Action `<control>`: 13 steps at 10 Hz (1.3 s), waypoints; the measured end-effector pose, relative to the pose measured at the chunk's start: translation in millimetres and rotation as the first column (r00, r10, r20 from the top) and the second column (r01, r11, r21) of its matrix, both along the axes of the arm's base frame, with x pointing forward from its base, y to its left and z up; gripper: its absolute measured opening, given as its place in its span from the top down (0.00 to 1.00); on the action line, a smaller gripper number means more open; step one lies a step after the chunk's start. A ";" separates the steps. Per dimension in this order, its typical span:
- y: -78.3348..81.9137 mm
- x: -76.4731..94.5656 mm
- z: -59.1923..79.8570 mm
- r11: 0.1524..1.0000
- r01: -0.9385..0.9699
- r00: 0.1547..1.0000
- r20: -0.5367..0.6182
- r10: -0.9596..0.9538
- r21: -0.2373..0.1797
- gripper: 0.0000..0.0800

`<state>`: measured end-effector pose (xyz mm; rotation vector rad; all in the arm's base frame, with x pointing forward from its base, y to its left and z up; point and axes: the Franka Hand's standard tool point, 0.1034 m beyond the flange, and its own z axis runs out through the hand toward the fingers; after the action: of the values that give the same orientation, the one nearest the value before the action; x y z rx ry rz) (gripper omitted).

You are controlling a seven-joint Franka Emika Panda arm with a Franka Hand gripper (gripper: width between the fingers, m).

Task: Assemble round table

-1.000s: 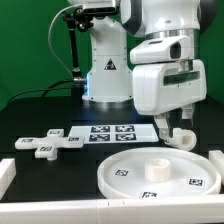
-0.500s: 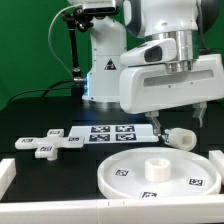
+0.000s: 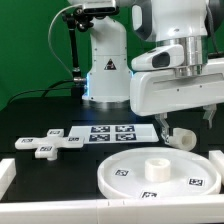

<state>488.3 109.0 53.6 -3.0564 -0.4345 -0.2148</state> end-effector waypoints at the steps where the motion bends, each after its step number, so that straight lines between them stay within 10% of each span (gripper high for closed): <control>1: 0.7 -5.6 -2.1 1.000 -0.005 0.997 -0.082 0.004 -0.014 0.19; 13: 1.5 -42.5 -11.4 0.966 0.058 0.621 -0.748 -0.233 -0.253 0.19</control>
Offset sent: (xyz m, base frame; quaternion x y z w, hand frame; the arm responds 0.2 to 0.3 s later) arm -0.0141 -0.0239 0.0049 -0.0569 -0.1863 0.1055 0.9751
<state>445.8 110.6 42.2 -2.9602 -0.1351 1.1904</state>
